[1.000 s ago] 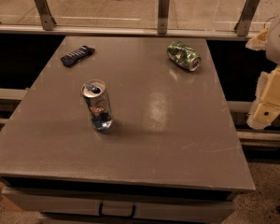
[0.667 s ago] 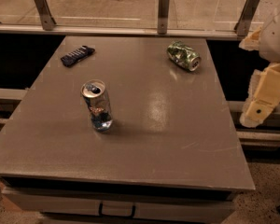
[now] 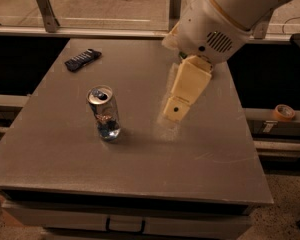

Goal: Knock redbull can over

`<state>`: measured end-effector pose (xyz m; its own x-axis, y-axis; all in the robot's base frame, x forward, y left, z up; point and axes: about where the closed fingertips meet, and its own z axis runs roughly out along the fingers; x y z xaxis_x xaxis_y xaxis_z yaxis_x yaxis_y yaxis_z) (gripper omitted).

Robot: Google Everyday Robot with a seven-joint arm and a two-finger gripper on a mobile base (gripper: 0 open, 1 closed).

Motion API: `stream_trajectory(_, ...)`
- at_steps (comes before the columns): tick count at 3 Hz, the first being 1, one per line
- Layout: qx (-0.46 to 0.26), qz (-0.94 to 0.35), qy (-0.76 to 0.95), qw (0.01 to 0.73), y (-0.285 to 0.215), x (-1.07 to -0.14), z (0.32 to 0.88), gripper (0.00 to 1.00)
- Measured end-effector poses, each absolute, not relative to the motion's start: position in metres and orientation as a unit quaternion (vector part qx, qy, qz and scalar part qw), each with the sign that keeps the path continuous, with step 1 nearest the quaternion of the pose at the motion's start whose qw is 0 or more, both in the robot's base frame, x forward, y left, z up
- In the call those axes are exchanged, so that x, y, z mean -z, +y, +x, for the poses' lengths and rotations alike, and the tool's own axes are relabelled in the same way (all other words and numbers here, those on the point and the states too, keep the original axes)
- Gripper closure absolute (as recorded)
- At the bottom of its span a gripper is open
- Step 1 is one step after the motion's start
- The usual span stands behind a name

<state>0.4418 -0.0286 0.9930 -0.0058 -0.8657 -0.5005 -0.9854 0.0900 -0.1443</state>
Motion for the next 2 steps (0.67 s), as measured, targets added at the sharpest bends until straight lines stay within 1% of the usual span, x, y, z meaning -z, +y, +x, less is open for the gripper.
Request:
stream_trajectory(1, -0.124, -0.663, 0.698, 0.240, -0.0289, -0.9930, 0.4418, 0.00)
stream_trajectory(2, -0.146, -0.655, 0.694, 0.261, -0.0250, -0.9834, 0.4437, 0.00)
